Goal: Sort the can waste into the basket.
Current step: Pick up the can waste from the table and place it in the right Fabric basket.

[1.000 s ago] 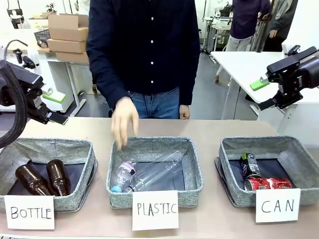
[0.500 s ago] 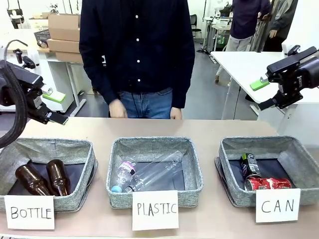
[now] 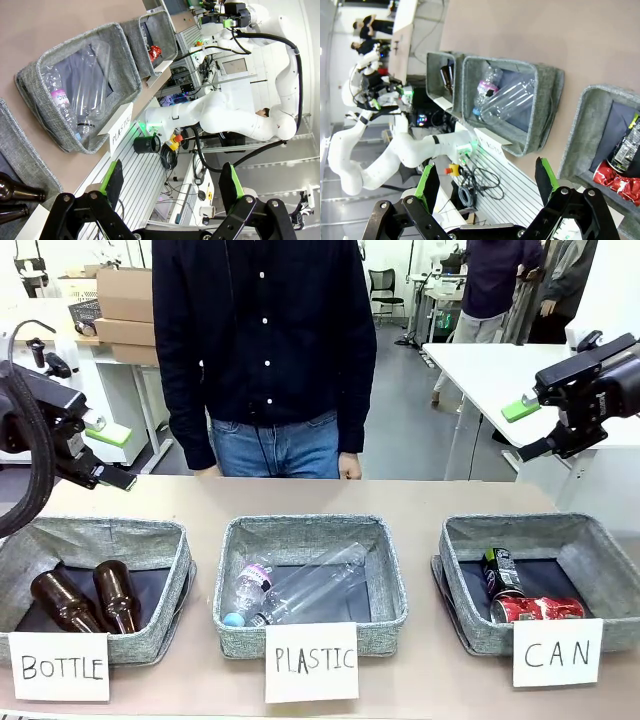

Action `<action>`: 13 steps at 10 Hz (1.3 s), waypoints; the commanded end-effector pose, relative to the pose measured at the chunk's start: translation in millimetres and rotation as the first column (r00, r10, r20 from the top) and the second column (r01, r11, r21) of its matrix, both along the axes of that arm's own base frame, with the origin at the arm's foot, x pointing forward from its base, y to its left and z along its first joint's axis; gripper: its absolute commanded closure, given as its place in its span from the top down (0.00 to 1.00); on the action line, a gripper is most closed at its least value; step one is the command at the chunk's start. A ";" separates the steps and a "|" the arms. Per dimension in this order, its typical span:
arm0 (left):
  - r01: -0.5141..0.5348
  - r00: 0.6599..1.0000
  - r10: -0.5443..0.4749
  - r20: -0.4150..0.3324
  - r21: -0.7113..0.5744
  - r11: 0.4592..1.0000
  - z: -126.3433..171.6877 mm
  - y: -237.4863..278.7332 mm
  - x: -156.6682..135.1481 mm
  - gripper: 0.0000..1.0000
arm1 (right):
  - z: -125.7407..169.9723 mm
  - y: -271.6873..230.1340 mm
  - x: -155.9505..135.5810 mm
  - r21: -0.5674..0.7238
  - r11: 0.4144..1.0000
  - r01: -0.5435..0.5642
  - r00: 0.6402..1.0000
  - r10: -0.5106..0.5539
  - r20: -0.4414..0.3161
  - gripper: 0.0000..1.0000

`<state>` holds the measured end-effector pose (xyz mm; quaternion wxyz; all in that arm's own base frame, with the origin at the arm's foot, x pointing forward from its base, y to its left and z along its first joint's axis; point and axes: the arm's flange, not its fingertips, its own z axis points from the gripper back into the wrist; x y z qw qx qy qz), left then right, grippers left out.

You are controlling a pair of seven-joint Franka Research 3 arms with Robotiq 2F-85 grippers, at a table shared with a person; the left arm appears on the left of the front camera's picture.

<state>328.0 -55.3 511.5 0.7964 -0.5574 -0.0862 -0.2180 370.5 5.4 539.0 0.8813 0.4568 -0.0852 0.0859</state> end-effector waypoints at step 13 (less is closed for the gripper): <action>0.012 1.000 -0.012 0.008 0.001 1.000 0.8 3.0 -2.0 1.00 | -0.8 -2.0 0.0 -0.005 1.000 -0.005 1.000 0.006 0.027 1.00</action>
